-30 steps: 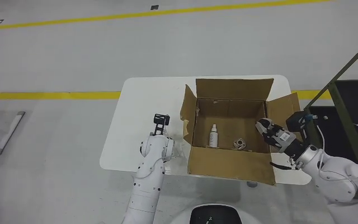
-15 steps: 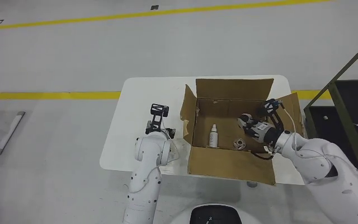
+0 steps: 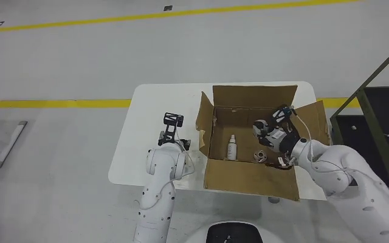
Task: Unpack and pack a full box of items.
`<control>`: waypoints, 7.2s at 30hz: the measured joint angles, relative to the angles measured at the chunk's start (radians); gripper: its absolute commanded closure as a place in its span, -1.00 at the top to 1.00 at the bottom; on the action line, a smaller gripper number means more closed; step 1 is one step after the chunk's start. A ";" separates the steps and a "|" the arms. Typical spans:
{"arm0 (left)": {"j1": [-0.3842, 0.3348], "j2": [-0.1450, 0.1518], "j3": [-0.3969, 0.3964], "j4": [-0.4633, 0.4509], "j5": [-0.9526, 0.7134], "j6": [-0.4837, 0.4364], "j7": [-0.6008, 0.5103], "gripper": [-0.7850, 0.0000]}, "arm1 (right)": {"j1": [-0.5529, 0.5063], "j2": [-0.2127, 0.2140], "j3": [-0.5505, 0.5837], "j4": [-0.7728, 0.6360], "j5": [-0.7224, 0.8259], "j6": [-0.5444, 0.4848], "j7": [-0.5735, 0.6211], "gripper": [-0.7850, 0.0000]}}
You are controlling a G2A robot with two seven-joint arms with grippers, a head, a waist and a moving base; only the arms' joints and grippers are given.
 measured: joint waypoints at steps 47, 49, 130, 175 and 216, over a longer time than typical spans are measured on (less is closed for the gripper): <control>0.000 0.000 0.000 0.000 0.000 0.000 0.000 1.00 | 0.508 -0.256 -0.605 0.712 0.059 0.656 0.101 -0.27; 0.000 0.000 0.000 0.000 0.000 0.000 0.000 1.00 | 0.525 -0.268 -0.617 0.737 0.061 0.664 0.107 -0.12; 0.000 0.000 0.000 0.000 0.000 0.000 0.000 1.00 | 0.050 -0.196 0.024 0.131 -0.005 0.322 0.022 -1.00; 0.000 0.000 0.000 0.000 0.000 0.000 0.000 1.00 | -0.344 -0.134 0.480 0.102 -0.218 0.175 0.133 -1.00; 0.000 0.000 0.000 0.000 0.000 0.000 0.000 1.00 | -0.310 -0.124 0.513 0.040 -0.194 0.304 0.048 -0.36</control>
